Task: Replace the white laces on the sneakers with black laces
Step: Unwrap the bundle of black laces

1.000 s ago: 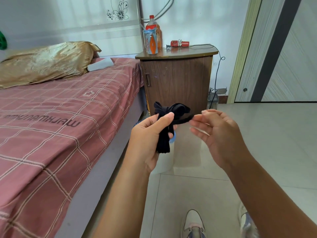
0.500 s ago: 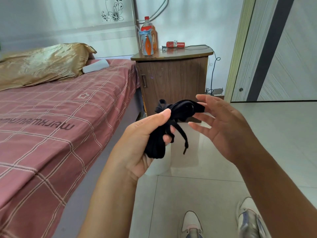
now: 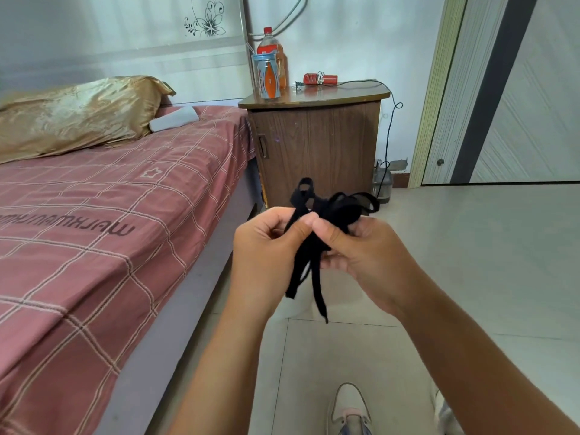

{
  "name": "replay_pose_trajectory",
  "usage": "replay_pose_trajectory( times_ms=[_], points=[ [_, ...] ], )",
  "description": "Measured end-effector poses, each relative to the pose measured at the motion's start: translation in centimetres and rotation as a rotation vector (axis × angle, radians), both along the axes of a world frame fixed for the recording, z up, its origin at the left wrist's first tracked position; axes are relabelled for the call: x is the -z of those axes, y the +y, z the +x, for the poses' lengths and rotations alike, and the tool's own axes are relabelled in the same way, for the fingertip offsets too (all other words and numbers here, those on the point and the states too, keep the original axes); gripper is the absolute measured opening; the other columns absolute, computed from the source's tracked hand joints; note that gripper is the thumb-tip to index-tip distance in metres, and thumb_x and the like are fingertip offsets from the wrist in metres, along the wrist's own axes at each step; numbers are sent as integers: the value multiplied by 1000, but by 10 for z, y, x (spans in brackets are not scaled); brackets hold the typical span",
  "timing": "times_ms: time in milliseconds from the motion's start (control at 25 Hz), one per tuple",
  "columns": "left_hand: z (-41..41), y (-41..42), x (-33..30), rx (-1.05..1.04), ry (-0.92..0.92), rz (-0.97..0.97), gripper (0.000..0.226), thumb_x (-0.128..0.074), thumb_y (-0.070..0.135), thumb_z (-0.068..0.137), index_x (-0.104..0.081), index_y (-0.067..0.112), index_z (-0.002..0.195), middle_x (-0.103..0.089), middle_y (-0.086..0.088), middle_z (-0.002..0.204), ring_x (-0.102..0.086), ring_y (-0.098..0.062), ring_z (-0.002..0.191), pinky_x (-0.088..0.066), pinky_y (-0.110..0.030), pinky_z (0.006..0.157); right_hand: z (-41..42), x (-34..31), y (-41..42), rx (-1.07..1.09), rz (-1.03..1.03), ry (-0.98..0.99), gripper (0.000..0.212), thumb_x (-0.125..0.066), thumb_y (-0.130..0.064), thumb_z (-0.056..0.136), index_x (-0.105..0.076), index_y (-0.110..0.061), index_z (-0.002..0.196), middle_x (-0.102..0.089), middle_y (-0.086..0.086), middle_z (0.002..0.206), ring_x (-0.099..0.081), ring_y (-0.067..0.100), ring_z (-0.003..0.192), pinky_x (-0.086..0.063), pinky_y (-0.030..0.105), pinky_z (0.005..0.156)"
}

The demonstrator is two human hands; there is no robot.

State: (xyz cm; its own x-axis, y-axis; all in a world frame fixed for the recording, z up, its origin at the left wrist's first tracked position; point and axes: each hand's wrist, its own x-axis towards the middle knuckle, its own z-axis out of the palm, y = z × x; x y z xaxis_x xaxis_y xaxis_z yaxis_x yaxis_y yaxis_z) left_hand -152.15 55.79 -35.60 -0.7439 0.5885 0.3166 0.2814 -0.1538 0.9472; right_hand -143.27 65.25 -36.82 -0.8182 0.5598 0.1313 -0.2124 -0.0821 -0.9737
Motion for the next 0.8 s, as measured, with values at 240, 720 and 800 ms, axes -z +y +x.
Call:
replay_pose_trajectory(
  times_ms=[240, 720, 800],
  points=[
    [-12, 1, 5, -161, -98, 21, 29, -64, 13, 88, -66, 18, 59, -61, 4, 52, -53, -10, 49, -40, -21, 45, 7, 0, 18, 152, -137, -9, 14, -68, -14, 74, -69, -4, 83, -66, 10, 69, -57, 10, 53, -54, 20, 58],
    [-41, -13, 6, -261, -232, 72, 26, -66, 22, 87, -63, 15, 62, -64, -6, 62, -59, -22, 59, -44, -40, 61, 20, -8, 43, 154, -155, 61, 11, -63, -9, 80, -67, 0, 87, -70, 7, 64, -63, 10, 52, -54, 17, 53],
    [-41, -11, 8, -245, -225, 71, 27, -67, 23, 87, -63, 13, 62, -62, -12, 65, -55, -26, 63, -43, -40, 59, 19, 5, 54, 209, -121, 52, 8, -63, -6, 83, -68, -1, 88, -70, 8, 68, -65, 13, 59, -55, 21, 58]
  ],
)
